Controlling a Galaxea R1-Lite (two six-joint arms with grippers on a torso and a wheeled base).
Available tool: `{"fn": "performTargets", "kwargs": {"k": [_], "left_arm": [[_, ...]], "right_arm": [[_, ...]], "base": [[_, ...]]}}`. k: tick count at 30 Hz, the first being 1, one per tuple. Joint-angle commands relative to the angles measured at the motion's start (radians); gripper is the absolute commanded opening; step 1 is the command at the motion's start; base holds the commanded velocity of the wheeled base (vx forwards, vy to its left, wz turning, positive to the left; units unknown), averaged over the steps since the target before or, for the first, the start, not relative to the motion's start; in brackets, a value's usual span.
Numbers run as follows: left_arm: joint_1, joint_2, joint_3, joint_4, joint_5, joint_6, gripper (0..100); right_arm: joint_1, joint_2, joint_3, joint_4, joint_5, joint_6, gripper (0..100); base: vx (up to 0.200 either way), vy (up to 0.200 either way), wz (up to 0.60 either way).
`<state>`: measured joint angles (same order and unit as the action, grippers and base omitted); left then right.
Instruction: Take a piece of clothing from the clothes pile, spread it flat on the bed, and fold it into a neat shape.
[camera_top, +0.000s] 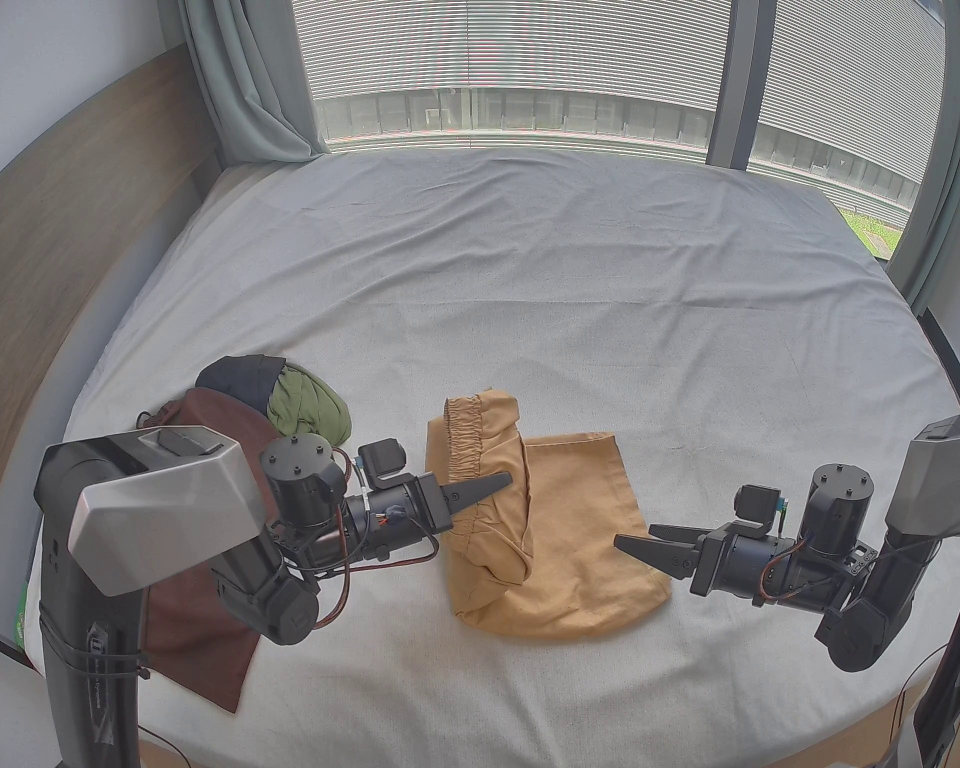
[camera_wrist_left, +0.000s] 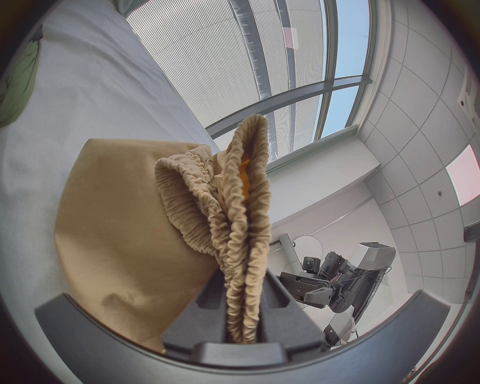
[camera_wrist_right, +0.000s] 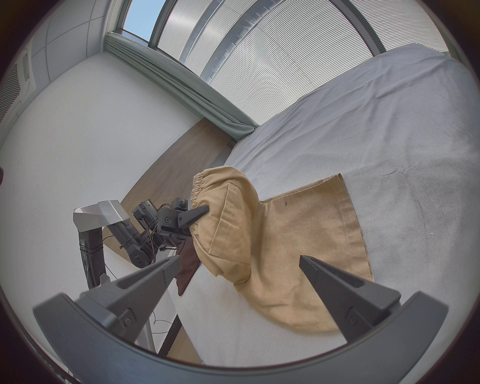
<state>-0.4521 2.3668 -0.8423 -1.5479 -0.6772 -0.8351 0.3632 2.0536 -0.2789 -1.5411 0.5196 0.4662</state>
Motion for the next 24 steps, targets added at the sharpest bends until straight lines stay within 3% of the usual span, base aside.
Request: {"fn": "performTargets", "kwargs": {"k": [1, 24], "left_arm": [[-0.023, 0.040, -0.034, 0.000, 0.001, -0.018, 0], [-0.079, 0.163, -0.106, 0.002, 0.011, -0.029, 0]], "right_arm": [[-0.003, 0.000, -0.006, 0.001, -0.001, 0.000, 100], [-0.003, 0.000, -0.019, 0.001, -0.003, 0.002, 100]], "base": [[0.000, 0.000, 0.00], [0.000, 0.000, 0.00]]}}
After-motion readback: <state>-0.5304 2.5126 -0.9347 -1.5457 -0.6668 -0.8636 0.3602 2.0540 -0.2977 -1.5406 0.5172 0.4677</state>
